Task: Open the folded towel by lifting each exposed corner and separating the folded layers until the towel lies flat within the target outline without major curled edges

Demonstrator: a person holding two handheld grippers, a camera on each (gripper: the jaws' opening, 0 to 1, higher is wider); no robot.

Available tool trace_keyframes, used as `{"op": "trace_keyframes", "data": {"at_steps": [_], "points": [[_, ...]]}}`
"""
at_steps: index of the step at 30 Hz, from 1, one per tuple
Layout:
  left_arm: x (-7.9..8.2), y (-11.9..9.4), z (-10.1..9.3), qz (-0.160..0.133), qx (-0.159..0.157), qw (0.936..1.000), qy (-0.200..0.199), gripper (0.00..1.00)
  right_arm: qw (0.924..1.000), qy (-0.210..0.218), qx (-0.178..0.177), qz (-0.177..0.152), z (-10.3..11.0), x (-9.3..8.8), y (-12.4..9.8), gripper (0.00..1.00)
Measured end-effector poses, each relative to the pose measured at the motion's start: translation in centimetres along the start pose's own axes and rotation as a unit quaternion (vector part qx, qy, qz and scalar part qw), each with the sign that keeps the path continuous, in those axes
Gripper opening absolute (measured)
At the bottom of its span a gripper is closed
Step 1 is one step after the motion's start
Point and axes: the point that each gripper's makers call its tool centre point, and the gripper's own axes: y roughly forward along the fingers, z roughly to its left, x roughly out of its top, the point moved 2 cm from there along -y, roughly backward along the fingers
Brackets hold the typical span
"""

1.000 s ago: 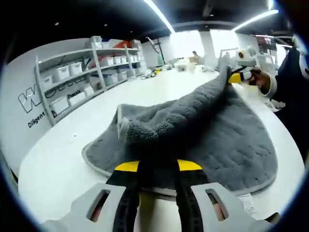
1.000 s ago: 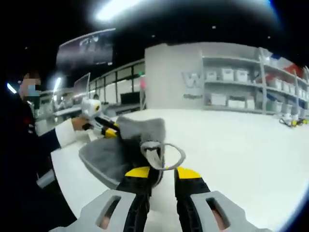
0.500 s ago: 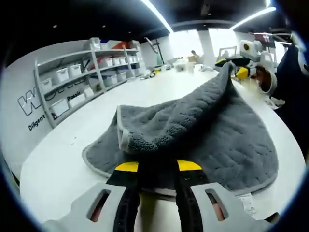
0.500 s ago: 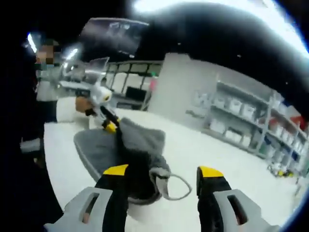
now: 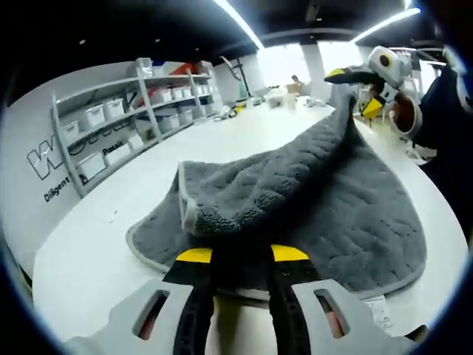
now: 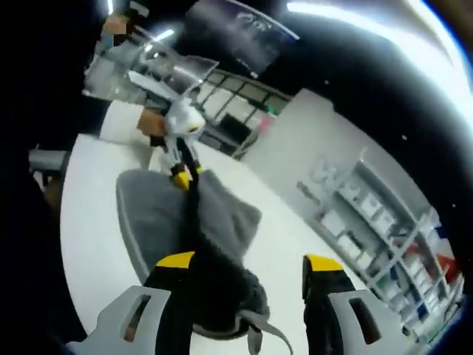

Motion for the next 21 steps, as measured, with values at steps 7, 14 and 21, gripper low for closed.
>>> {"op": "trace_keyframes", "data": {"at_steps": [7, 14, 21], "points": [[0.0, 0.0, 0.0, 0.001, 0.000, 1.0000, 0.000, 0.26, 0.9980, -0.053, 0.031, 0.012, 2.1, 0.9, 2.3, 0.54], [0.0, 0.0, 0.0, 0.003, 0.001, 1.0000, 0.003, 0.26, 0.9931, -0.110, 0.037, 0.019, 3.3, 1.8, 4.9, 0.51], [-0.1, 0.0, 0.1, 0.001, -0.005, 0.9999, -0.017, 0.25, 0.9894, -0.134, 0.041, 0.036, 3.8, 1.7, 7.1, 0.49]]}}
